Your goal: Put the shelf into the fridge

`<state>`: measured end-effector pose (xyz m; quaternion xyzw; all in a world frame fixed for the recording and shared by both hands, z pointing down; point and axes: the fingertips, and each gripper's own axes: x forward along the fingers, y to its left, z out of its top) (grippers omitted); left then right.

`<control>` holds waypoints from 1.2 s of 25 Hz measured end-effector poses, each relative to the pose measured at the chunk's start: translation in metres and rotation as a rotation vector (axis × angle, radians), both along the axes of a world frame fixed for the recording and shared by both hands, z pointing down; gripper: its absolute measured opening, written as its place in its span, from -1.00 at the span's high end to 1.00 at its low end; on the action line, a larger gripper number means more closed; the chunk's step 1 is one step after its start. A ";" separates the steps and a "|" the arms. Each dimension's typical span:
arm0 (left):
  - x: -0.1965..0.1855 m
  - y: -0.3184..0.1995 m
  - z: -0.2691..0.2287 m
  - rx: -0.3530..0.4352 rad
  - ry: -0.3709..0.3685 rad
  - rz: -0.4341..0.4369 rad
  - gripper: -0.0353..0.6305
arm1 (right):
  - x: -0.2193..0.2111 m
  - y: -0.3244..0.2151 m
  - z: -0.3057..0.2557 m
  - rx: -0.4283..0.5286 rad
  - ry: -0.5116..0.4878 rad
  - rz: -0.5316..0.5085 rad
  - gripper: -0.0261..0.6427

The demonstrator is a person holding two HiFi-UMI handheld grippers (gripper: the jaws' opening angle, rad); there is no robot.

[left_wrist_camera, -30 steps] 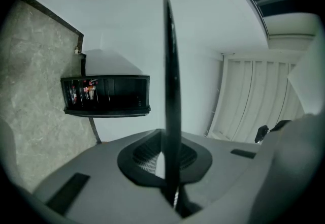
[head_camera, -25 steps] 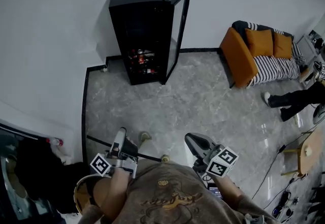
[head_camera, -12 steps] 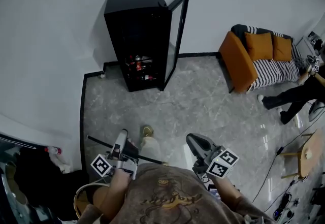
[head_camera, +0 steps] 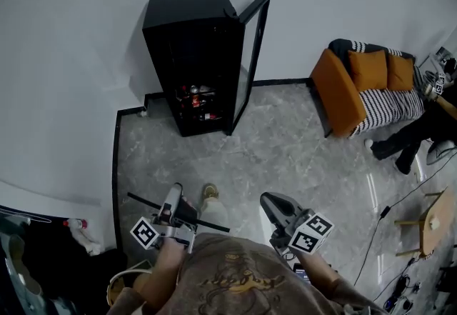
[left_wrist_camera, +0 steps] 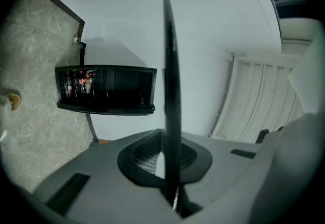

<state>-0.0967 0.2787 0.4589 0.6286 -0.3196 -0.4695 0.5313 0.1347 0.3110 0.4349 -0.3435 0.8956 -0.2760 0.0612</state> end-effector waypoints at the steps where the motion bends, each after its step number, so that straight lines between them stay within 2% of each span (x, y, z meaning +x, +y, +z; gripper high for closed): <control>1: 0.000 -0.008 0.002 -0.003 0.003 -0.001 0.85 | 0.000 -0.007 0.000 -0.001 0.002 0.001 0.86; 18: -0.018 -0.139 -0.002 -0.025 -0.007 0.043 0.85 | -0.028 -0.140 -0.021 0.005 -0.003 0.027 0.86; 30: -0.035 -0.222 0.005 -0.049 -0.018 0.107 0.85 | -0.055 -0.230 -0.028 0.017 -0.005 0.066 0.86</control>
